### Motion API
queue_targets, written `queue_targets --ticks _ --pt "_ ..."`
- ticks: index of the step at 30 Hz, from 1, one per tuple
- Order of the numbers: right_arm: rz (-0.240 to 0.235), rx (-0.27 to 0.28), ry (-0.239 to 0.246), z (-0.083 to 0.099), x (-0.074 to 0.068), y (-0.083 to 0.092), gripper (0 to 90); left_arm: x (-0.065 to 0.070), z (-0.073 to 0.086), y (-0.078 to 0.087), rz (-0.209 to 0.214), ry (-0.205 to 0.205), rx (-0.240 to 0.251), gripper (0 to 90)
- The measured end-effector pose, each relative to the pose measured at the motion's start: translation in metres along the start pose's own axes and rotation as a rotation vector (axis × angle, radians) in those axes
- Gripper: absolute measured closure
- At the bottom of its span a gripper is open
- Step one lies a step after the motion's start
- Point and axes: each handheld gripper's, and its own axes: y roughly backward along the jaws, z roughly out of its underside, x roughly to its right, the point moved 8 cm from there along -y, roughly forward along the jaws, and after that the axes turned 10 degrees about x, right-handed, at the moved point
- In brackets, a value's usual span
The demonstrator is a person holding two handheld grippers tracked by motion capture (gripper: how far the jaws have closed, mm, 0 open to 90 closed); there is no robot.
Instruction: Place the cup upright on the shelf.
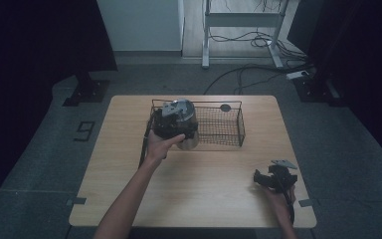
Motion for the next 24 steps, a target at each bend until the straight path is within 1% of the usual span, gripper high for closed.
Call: queue_targets --ticks 8,14,16,20,24 --pt "0.0 0.0 0.0 0.0 0.0 0.0 1.1 -0.012 -0.008 -0.01 -0.022 0.003 0.005 3.9" --pt "-0.001 0.0 0.0 0.0 0.0 0.0 1.1 -0.015 -0.017 -0.013 -0.021 0.009 0.015 3.9" --pt "-0.001 0.0 0.0 0.0 0.0 0.0 1.1 -0.017 -0.022 -0.014 -0.025 0.007 0.019 3.9" --pt "-0.001 0.0 0.0 0.0 0.0 0.0 1.1 -0.02 -0.026 -0.015 -0.031 0.002 0.021 3.9" --pt "0.0 0.001 0.001 0.0 0.0 0.0 1.1 -0.026 -0.027 -0.018 -0.045 -0.002 0.017 3.9"
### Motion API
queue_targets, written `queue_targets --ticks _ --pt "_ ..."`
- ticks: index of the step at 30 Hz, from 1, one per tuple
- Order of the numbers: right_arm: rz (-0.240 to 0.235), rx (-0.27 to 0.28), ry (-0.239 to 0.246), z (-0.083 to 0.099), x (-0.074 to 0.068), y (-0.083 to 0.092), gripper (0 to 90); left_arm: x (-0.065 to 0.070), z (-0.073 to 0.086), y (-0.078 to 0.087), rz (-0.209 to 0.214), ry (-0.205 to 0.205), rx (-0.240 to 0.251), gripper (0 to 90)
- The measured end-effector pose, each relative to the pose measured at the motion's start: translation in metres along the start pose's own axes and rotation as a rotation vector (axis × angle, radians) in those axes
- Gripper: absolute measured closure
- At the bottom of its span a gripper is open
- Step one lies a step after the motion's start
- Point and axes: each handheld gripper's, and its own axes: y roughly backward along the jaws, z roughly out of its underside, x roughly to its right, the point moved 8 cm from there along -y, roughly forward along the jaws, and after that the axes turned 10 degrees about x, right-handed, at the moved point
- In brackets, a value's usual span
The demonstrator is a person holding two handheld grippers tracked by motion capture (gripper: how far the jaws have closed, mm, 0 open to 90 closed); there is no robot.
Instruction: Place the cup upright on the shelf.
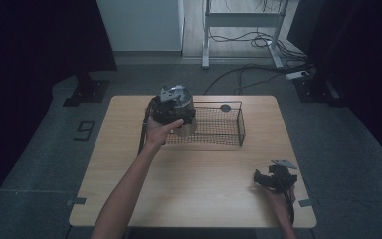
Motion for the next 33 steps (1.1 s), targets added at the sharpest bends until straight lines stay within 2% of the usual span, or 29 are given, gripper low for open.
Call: queue_targets --ticks 3,9,14,20,28,33 --pt "0.001 -0.001 -0.001 0.0 0.0 0.0 1.1 -0.005 -0.001 -0.003 -0.013 0.006 0.004 3.9" --pt "0.0 -0.001 -0.002 0.0 0.0 0.0 1.1 -0.017 -0.002 -0.01 -0.028 -0.009 0.01 3.9" --pt "-0.001 -0.002 -0.001 0.0 0.0 0.0 1.1 -0.03 -0.001 -0.017 -0.05 0.005 0.013 3.9" --pt "-0.001 -0.002 -0.001 0.0 0.0 0.0 1.1 -0.039 0.01 -0.027 -0.082 0.004 -0.006 3.9" --pt "0.0 -0.002 -0.001 0.0 0.0 0.0 1.1 -0.05 0.023 -0.042 -0.116 0.0 0.001 3.9" --pt "0.0 -0.002 -0.001 0.0 0.0 0.0 1.1 -0.057 0.033 -0.048 -0.13 0.019 -0.019 3.9"
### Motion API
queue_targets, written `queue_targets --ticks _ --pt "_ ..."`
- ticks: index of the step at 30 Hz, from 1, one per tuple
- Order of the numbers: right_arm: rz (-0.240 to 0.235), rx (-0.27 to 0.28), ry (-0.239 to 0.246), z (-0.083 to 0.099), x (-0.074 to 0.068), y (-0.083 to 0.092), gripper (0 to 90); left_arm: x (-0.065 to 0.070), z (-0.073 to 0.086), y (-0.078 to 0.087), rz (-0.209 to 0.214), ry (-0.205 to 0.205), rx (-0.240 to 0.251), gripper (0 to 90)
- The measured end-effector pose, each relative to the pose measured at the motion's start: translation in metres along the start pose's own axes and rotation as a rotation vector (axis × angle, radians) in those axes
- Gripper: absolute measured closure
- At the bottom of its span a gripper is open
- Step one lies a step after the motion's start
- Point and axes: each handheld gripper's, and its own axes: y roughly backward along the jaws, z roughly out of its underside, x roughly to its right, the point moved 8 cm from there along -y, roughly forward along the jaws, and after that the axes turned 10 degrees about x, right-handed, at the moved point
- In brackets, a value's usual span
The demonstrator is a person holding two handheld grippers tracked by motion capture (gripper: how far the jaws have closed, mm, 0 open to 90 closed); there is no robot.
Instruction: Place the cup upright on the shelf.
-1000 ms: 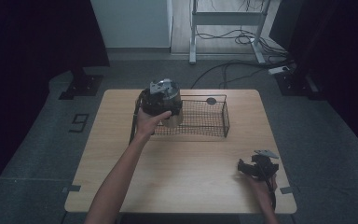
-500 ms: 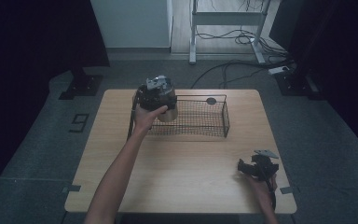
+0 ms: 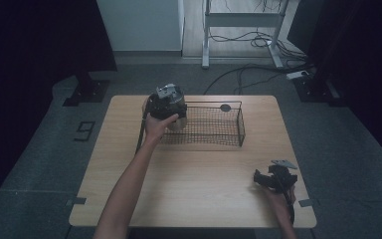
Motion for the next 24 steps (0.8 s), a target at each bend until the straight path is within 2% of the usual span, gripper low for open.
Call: queue_targets --ticks 3,14,24 --pt "0.0 0.0 0.0 0.0 0.0 0.0 1.1 -0.003 0.009 -0.003 -0.009 0.0 -0.021 3.9" --pt "0.001 0.001 0.001 0.0 0.0 0.0 1.1 -0.01 0.034 -0.017 -0.05 0.031 -0.048 3.8" --pt "0.001 0.0 0.0 0.0 0.0 0.0 1.2 -0.008 0.053 -0.025 -0.064 0.013 -0.09 3.8"
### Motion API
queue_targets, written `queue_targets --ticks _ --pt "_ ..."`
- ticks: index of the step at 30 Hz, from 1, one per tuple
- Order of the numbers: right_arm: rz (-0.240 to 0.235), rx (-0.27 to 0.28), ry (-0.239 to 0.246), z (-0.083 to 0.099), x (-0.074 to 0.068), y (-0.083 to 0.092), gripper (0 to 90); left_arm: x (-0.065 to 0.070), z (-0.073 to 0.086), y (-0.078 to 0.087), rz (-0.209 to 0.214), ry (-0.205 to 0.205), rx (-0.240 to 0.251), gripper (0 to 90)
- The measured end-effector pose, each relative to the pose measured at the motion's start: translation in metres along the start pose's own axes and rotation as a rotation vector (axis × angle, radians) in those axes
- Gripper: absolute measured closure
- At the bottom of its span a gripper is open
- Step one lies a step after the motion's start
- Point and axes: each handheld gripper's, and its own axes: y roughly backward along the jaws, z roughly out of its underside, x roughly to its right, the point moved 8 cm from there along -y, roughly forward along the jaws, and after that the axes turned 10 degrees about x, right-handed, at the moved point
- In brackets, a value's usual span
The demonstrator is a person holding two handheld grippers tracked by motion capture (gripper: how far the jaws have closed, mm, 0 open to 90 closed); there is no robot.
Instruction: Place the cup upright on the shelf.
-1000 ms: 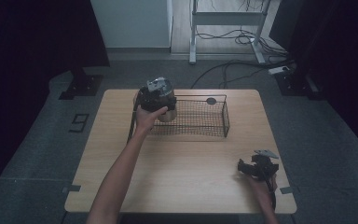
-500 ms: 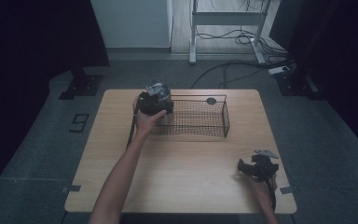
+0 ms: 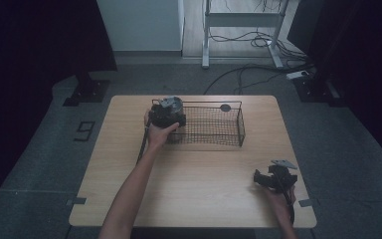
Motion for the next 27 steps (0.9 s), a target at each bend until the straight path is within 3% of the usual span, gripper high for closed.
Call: queue_targets --ticks 6,16,22,27 --pt "0.0 0.0 0.0 0.0 0.0 0.0 1.3 0.002 0.005 -0.002 0.0 0.01 -0.006 3.7" --pt "0.0 0.0 0.0 0.0 0.0 0.0 1.3 0.004 0.011 0.003 -0.002 -0.027 -0.009 2.0" --pt "0.0 0.0 0.0 0.0 0.0 0.0 1.3 0.005 0.001 0.017 0.006 -0.057 0.049 0.0" --pt "0.0 0.0 0.0 0.0 0.0 0.0 1.3 0.005 -0.005 0.031 0.01 -0.055 0.068 0.0"
